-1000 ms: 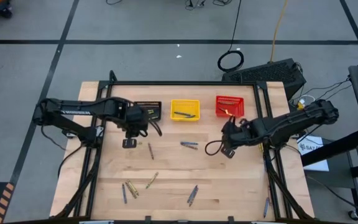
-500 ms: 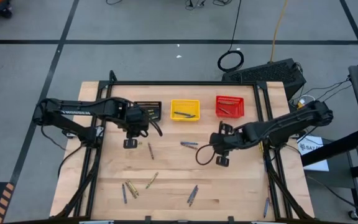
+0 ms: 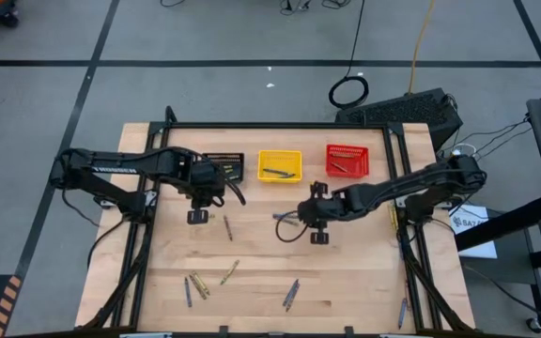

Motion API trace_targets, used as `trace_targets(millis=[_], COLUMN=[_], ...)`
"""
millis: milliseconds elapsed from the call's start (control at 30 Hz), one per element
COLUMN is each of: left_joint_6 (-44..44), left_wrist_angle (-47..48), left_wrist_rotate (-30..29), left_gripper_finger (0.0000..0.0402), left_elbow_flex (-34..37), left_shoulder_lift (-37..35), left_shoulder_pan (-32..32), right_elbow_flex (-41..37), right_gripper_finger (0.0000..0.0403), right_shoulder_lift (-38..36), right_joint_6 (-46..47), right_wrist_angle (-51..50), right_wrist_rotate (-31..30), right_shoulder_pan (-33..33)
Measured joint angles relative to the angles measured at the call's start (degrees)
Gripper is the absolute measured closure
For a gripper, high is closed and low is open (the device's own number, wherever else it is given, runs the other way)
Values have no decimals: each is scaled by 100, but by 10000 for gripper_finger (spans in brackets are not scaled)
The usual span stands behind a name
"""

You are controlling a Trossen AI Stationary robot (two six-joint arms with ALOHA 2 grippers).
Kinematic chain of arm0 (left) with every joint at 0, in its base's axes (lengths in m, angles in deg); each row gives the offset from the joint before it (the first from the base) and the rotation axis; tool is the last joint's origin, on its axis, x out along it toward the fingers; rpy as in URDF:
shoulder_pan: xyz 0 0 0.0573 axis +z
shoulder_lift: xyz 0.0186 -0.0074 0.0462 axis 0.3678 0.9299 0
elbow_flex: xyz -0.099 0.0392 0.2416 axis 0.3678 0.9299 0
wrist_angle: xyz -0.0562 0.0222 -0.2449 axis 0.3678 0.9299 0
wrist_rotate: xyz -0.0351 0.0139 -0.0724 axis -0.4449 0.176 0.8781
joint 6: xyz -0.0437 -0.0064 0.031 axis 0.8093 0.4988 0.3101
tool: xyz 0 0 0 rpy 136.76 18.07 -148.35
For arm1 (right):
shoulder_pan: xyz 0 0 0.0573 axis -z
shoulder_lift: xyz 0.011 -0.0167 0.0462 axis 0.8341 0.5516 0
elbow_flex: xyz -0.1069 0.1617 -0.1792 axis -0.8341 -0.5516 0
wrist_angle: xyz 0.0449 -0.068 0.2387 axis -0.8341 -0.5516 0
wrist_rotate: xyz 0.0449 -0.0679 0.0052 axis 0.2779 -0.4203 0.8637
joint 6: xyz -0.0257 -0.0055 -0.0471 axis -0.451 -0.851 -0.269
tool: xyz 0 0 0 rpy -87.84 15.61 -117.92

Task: Sort crayons
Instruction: Put the blue crayon into the yellow bin

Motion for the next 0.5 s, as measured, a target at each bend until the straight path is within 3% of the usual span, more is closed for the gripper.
trace_targets(millis=[100, 500], left_joint_6=[1, -2], left_wrist_angle=[-2, -145], left_wrist_rotate=[0, -57], left_gripper_finger=[338, 338], left_elbow_flex=[0, 2], left_shoulder_lift=[0, 1], left_shoulder_pan=[0, 0], right_elbow_flex=[0, 0], right_gripper_finger=[319, 319], right_shoulder_lift=[32, 452], right_joint_6=[-163, 283], right_wrist_angle=[309, 1045], right_wrist_rotate=[409, 374], right_shoulder_pan=[162, 701])
